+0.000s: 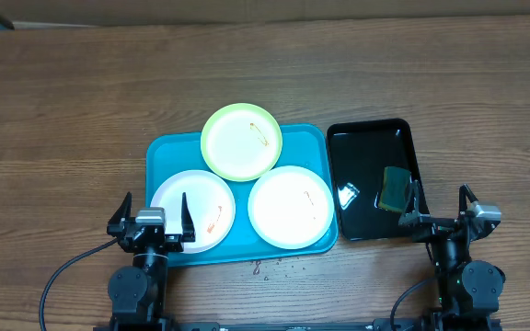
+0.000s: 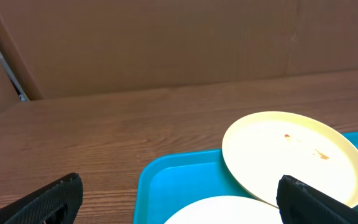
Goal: Clean dirty plates on tray and stack at the side
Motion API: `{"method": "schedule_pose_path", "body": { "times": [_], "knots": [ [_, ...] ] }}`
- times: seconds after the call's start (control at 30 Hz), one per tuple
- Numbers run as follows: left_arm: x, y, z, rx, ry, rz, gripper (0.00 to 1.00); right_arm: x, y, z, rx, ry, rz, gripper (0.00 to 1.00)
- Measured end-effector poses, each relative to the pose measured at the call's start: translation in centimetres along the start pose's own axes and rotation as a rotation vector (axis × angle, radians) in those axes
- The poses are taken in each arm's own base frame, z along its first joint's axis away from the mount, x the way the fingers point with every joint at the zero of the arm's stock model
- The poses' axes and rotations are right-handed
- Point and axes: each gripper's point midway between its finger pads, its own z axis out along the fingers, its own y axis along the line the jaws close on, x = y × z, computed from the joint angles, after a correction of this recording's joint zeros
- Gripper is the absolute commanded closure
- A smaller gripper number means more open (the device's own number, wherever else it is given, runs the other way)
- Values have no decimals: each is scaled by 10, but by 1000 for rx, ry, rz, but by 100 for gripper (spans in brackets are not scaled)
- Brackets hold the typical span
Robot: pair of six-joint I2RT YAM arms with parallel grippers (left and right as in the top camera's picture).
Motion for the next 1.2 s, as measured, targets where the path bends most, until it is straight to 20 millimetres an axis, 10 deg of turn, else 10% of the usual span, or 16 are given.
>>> {"method": "schedule_pose_path", "body": {
  "times": [1.2],
  "knots": [
    [0,0,0,0,0,0,0,0,0,0,0,0,0,0]
  ]
}}
